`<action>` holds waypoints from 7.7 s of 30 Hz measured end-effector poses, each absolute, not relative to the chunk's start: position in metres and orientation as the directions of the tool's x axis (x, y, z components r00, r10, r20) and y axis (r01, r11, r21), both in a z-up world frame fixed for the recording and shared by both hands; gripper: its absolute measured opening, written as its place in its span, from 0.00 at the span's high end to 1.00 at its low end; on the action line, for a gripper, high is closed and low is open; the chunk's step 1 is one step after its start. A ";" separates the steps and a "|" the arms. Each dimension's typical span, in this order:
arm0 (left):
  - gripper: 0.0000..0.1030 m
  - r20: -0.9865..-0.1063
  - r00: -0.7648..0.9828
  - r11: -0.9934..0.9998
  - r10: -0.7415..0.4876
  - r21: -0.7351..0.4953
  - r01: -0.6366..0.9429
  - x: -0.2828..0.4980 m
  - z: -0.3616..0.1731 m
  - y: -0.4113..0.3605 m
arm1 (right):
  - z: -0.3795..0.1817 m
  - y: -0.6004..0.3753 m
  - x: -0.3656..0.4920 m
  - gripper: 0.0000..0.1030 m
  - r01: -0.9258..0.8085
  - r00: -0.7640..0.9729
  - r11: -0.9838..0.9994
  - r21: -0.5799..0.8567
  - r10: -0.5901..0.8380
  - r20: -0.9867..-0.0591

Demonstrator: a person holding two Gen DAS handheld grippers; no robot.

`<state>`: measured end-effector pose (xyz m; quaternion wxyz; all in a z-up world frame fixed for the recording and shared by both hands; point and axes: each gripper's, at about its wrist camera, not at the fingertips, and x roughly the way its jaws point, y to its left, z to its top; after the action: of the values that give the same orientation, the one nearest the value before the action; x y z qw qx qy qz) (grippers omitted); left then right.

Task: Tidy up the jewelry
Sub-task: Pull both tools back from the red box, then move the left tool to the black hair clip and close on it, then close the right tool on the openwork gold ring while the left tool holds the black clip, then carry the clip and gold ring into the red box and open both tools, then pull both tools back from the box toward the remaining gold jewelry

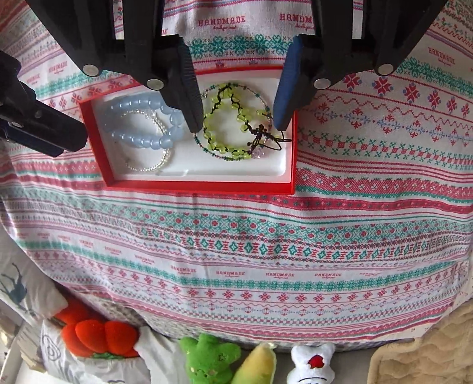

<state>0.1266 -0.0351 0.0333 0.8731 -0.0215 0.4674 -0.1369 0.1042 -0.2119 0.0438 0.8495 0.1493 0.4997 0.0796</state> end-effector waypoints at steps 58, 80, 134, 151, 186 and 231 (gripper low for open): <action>0.35 -0.814 0.495 0.860 -0.304 -0.012 0.510 0.016 -0.011 -0.029 | -0.017 -0.241 -0.011 0.33 -0.114 0.284 0.989 0.095 0.124 -0.951; 0.74 -0.842 0.462 0.870 -0.280 -0.019 0.493 0.031 -0.019 -0.037 | -0.015 -0.247 -0.006 0.33 -0.091 0.295 0.990 0.106 0.128 -0.947; 0.74 -0.842 0.391 0.921 -0.371 -0.278 0.274 0.053 0.007 -0.004 | 0.003 -0.209 0.030 0.82 -0.070 0.297 0.967 0.245 0.254 -0.920; 0.74 -0.806 0.433 0.912 -0.404 -0.322 0.253 0.086 0.037 -0.016 | 0.036 -0.196 0.058 0.82 -0.034 0.371 0.943 0.331 0.320 -0.872; 0.72 -0.806 0.521 0.955 -0.279 -0.179 0.235 0.134 0.011 -0.047 | 0.010 -0.211 0.114 0.81 0.040 0.423 0.919 0.392 0.339 -0.840; 0.11 -0.844 0.483 0.947 -0.234 -0.084 0.311 0.027 0.017 -0.018 | 0.027 -0.229 0.017 0.38 -0.035 0.367 0.966 0.257 0.252 -0.895</action>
<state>0.0266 -0.0176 0.0167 0.8602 0.0401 0.4830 -0.1584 0.0174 -0.2294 0.0275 0.8210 0.0976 0.5557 0.0874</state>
